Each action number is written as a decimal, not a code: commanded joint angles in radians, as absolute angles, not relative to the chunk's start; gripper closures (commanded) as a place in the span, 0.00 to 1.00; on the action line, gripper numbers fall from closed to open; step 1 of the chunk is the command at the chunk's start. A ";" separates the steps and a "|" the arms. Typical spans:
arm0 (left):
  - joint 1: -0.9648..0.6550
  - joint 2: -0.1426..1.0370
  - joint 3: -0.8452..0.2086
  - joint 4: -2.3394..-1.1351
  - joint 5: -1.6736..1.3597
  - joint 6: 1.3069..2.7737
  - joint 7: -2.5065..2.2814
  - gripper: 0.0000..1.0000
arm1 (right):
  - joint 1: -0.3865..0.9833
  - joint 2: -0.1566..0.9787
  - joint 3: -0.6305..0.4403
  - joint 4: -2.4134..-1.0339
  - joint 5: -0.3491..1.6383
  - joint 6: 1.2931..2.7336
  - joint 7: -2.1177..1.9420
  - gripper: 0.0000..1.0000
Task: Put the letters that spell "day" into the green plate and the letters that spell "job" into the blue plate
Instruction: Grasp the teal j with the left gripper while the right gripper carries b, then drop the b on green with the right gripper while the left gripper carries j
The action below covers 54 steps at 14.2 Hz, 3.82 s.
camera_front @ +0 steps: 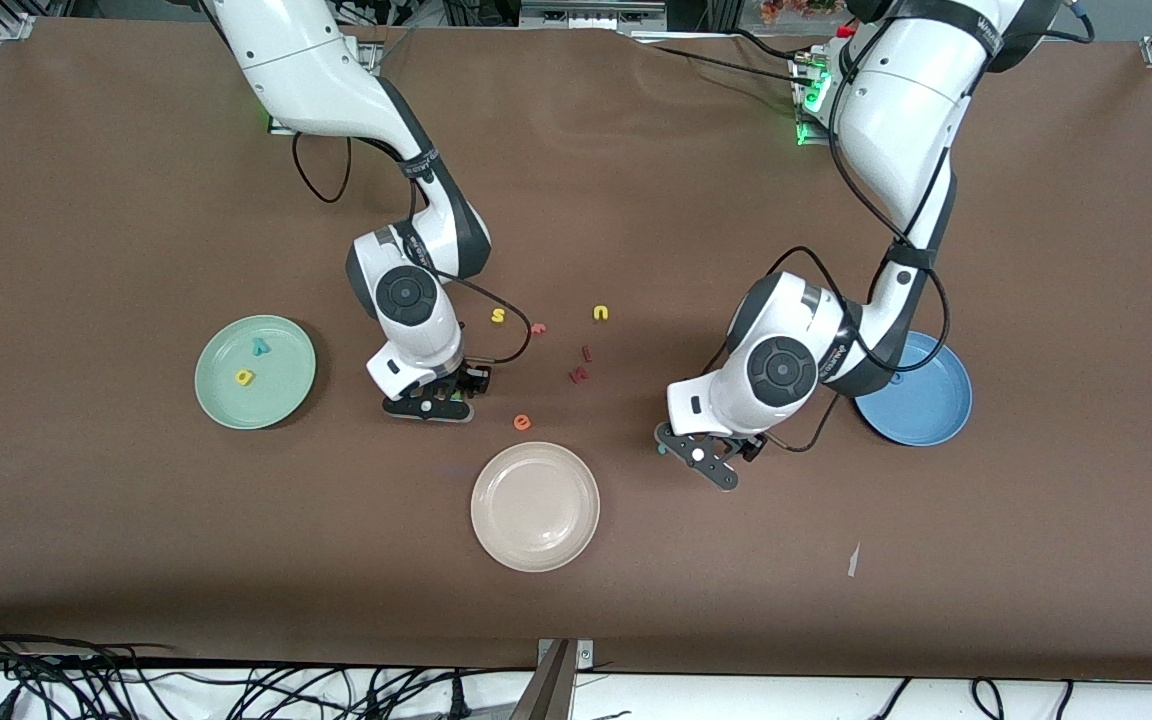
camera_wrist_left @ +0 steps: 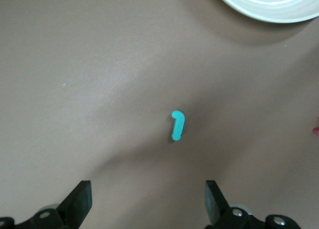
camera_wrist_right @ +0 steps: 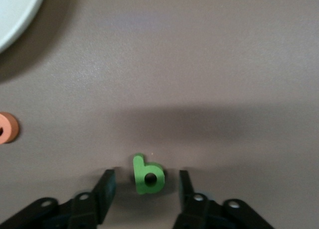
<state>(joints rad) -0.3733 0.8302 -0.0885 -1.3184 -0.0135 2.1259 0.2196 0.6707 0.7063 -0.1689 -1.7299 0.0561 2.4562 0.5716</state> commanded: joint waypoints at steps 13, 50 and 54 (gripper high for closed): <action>-0.449 0.950 -0.071 -1.252 0.011 2.223 0.225 0.03 | 0.657 0.591 -0.311 -1.715 0.067 2.206 0.304 0.92; -0.301 0.822 -0.066 -1.247 -0.009 1.876 0.161 1.00 | 0.185 0.215 -0.152 -1.396 0.043 1.594 -0.195 0.00; -0.126 0.752 -0.066 -1.301 -0.087 1.628 0.166 1.00 | 0.097 -0.004 -0.118 -1.634 0.106 1.575 -0.196 0.00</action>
<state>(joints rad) -0.2232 0.8192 -0.0515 -1.2328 -0.0440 1.7239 0.1567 0.1189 0.1775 -0.1475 -1.4429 0.0955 1.5608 -0.1969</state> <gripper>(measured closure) 0.890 0.000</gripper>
